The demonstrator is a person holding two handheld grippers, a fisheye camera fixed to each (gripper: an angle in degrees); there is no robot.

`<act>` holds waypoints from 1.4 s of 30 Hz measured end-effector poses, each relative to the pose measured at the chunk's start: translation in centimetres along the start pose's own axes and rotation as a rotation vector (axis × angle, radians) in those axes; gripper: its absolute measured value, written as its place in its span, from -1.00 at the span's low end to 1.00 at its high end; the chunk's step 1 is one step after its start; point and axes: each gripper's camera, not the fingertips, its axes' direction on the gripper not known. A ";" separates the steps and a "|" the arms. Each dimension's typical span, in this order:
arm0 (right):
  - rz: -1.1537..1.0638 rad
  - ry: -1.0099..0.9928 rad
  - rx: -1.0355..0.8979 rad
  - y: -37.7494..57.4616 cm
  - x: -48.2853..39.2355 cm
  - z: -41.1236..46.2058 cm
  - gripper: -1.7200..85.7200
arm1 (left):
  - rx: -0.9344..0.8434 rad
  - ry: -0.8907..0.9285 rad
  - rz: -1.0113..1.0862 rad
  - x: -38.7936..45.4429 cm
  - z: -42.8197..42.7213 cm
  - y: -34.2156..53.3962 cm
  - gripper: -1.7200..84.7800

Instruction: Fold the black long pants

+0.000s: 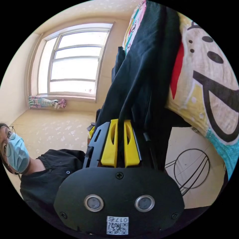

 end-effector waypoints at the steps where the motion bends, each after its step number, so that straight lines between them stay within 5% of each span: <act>1: -0.003 -0.019 0.030 0.4 -0.7 -0.5 -0.87 | -0.003 0.000 0.015 -0.2 0.1 0.2 -0.84; 6: -0.120 0.194 0.103 3.2 -6.4 -2.4 -0.88 | -0.064 -0.236 -0.072 -3.7 1.0 0.4 -0.84; 9: -0.096 0.386 0.036 2.9 -4.1 0.1 -0.88 | -0.097 -0.226 -0.147 -7.2 2.8 -0.3 -0.82; 13: 0.036 0.302 -0.091 0.8 2.6 0.7 -0.87 | -0.083 -0.312 -0.178 -7.5 2.0 -1.2 -0.79; 21: -0.147 0.478 0.219 -9.4 0.5 -11.1 -0.81 | 0.066 -0.620 -0.070 -0.5 -2.3 -4.9 -0.76; 27: -0.228 0.771 0.449 -28.1 -1.8 -19.3 -0.77 | 0.013 -0.461 0.075 -1.0 2.5 -10.7 -0.76; 34: 0.075 0.850 0.455 -45.8 7.8 -23.2 -0.77 | -0.017 -0.381 0.050 -5.4 5.4 -11.9 -0.76; 38: 0.104 0.834 0.442 -48.5 10.0 -24.4 -0.86 | 0.039 -0.349 0.012 -7.8 3.8 -11.1 -0.76; 42: 0.020 0.831 0.663 -43.9 8.9 -26.6 -0.88 | 0.090 -0.356 0.054 -8.7 2.4 -11.7 -0.77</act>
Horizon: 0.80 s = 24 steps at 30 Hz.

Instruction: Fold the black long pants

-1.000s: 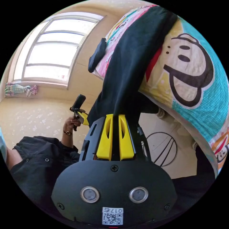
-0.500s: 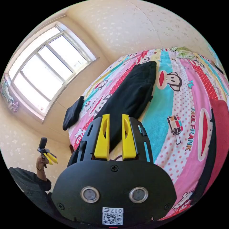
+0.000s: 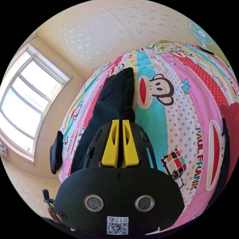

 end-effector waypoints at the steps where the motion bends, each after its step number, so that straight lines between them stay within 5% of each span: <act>1: -0.001 0.035 -0.008 0.6 0.9 0.8 -0.87 | 0.016 -0.006 0.015 -0.2 -0.1 -1.2 -0.76; 3: 0.012 0.022 -0.069 1.3 2.7 2.4 -0.85 | 0.045 0.006 0.065 -0.2 -0.1 -3.9 -0.71; 7: 0.061 -0.321 -0.108 4.1 5.2 0.3 -0.78 | 0.088 -0.036 0.207 0.7 0.6 -11.5 -0.67; 15: 0.046 -0.685 -0.428 19.1 2.8 -2.2 -0.79 | 0.015 -0.192 0.156 -2.9 5.2 -21.1 -0.61; 24: 0.202 -0.731 -0.424 15.2 -0.3 -1.0 -0.78 | -0.097 0.015 0.056 -6.4 9.0 -27.9 -0.71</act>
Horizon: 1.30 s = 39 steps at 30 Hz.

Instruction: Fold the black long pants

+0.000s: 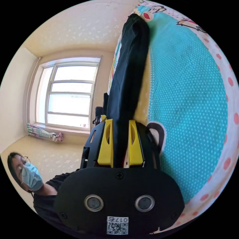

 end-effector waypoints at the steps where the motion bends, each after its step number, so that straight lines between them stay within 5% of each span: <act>1: 0.028 -0.025 -0.043 -1.5 -0.4 1.3 -0.80 | -0.029 0.056 -0.010 -0.6 0.8 -0.7 -0.73; 5: 0.006 -0.042 -0.108 -3.0 -3.9 2.2 -0.87 | 0.003 0.175 -0.002 0.5 1.3 0.7 -0.80; 9: -0.282 -0.185 -0.056 1.7 -16.6 -3.2 -0.94 | 0.061 0.315 0.278 11.4 -0.1 6.0 -0.84; 15: -0.755 -0.101 -0.024 12.9 -40.4 -11.0 -0.96 | 0.111 0.109 0.757 36.1 -0.4 17.3 -0.84; 19: -1.053 -0.095 0.008 20.9 -55.1 -16.2 -0.96 | 0.160 0.132 1.016 50.1 0.0 24.8 -0.84; 25: -1.192 -0.072 0.062 23.3 -68.7 -22.1 -0.94 | 0.343 0.006 1.149 62.9 1.7 30.7 -0.84; 32: -0.966 0.118 0.132 9.4 -69.1 -23.2 -0.92 | 0.424 -0.126 0.891 61.7 2.8 16.5 -0.84; 39: -0.822 0.057 0.181 -6.2 -57.7 -22.0 -0.90 | 0.428 -0.186 0.775 52.3 5.4 3.5 -0.84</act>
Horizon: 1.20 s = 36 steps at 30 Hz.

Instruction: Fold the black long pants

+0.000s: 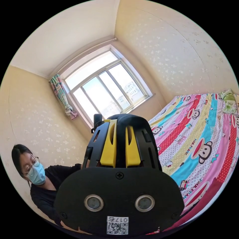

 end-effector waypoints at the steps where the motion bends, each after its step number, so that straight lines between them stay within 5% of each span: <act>1: 0.006 0.038 -0.018 1.7 1.4 0.8 -0.89 | -0.035 -0.022 0.008 -1.4 1.3 1.8 -0.84; 7: 0.019 0.226 -0.171 21.0 6.9 5.5 -0.85 | -0.230 0.022 -0.087 -8.8 7.9 19.9 -0.83; 15: 0.364 0.029 -0.240 48.7 12.9 5.3 -0.74 | -0.391 0.103 -0.378 -10.3 9.6 43.8 -0.72; 18: 0.446 0.008 -0.134 49.3 14.1 1.7 -0.66 | -0.350 0.118 -0.412 -10.5 6.9 42.5 -0.68; 22: 0.429 0.142 -0.022 45.1 16.3 -1.2 -0.49 | -0.258 0.196 -0.532 -13.4 2.9 36.9 -0.38; 27: 0.489 0.157 -0.025 40.6 21.7 2.8 -0.42 | -0.154 0.012 -0.476 -14.9 0.7 30.7 -0.43; 30: 0.542 0.383 -0.194 40.3 24.1 7.9 -0.41 | -0.403 -0.329 -0.433 -16.4 6.1 30.2 -0.55; 32: 0.596 0.480 -0.333 41.8 25.5 10.9 -0.41 | -0.511 -0.338 -0.508 -18.0 9.4 32.7 -0.53; 36: 0.597 0.486 -0.233 46.7 25.3 9.1 -0.43 | -0.312 -0.204 -0.586 -19.1 4.4 35.5 -0.51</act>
